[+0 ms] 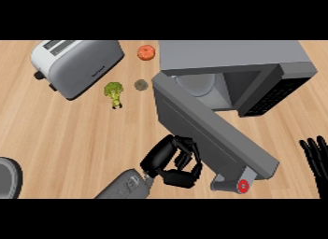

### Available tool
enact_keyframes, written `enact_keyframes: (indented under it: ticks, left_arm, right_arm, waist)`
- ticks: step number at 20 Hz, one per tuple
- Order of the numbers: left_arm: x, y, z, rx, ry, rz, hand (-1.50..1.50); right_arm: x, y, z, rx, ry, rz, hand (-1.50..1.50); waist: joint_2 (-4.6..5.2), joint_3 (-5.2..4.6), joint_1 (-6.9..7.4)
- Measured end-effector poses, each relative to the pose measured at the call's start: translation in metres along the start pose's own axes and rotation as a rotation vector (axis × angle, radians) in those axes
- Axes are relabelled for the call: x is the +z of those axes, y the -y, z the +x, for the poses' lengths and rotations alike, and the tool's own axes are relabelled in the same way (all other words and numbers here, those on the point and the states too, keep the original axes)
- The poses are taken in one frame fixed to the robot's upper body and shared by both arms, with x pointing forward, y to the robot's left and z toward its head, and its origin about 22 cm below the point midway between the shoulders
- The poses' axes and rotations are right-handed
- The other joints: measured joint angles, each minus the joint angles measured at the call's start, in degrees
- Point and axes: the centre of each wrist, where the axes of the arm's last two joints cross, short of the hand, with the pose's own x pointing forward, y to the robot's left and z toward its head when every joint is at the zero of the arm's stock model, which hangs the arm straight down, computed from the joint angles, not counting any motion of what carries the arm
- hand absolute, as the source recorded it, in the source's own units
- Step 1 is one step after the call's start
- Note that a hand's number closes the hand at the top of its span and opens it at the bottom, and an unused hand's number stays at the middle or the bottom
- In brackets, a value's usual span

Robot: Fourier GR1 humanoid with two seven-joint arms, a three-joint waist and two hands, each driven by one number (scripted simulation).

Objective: Pick up the milk, place it into the microwave and close the microwave

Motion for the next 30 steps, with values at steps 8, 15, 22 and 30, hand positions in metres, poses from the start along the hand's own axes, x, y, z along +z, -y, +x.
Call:
enact_keyframes:
  ticks: [8, 15, 22, 30]
  left_arm:
    - [-0.014, 0.015, -0.002, 0.032, -0.031, 0.016, 1.50]
    - [-0.030, 0.018, 0.015, 0.080, 0.021, 0.120, 1.50]
    - [-0.048, 0.012, 0.029, 0.100, 0.034, 0.294, 1.50]
    - [-0.073, -0.003, 0.042, 0.091, -0.016, 0.428, -1.50]
  right_arm:
    - [-0.014, -0.006, 0.036, -0.038, 0.044, 0.069, -1.50]
    - [-0.031, -0.006, 0.055, -0.049, 0.063, 0.155, -1.50]
    - [-0.047, 0.003, 0.073, -0.006, 0.081, 0.217, -1.50]
    - [-0.071, 0.022, 0.095, 0.102, 0.141, 0.231, 1.50]
  waist:
    - [0.52, -0.05, -2.12]
    - [1.14, -0.15, -4.92]
    - [1.63, -0.16, -6.87]
    - [2.43, -0.07, -9.41]
